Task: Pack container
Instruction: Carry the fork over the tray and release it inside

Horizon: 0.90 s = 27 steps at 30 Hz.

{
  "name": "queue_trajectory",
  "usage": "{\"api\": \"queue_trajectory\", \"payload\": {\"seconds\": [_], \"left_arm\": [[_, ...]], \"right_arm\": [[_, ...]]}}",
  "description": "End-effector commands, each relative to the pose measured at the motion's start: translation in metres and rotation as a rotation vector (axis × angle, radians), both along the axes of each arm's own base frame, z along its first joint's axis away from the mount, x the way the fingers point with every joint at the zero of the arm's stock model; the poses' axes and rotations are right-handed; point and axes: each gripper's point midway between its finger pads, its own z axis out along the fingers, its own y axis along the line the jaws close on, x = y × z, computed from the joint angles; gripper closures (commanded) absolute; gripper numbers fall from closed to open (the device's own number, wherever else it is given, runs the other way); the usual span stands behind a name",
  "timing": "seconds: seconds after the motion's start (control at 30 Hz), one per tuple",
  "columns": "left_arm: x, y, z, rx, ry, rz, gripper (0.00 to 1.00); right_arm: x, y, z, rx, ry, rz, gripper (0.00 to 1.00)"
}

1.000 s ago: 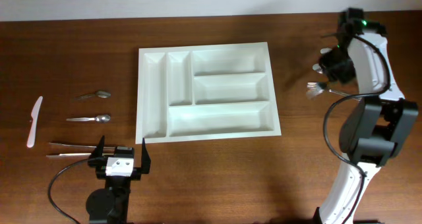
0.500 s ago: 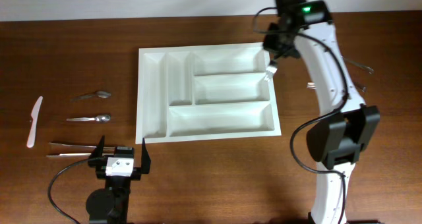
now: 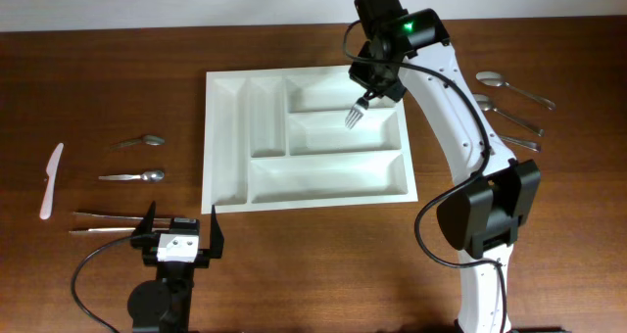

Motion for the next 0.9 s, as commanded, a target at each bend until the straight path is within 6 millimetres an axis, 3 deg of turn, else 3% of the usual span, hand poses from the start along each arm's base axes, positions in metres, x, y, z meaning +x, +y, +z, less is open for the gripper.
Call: {"api": "queue_trajectory", "payload": {"seconds": [0.0,0.2,0.3,0.87], "left_arm": [[0.000,0.001,-0.001,0.012,-0.002,0.006,0.01],[0.000,0.001,-0.001,0.012,-0.002,0.006,0.01],[0.000,0.001,-0.001,0.012,-0.002,0.006,0.01],[0.000,0.001,-0.001,0.012,-0.002,0.006,0.01]], "right_arm": [[0.004,0.002,0.007,0.091,-0.014,-0.222,0.95],[0.009,0.003,0.006,0.143,-0.026,-0.343,0.94],[0.011,0.005,0.005,0.170,-0.025,-0.406,0.85],[0.021,0.019,-0.018,0.217,0.003,-0.419,0.83]]}}
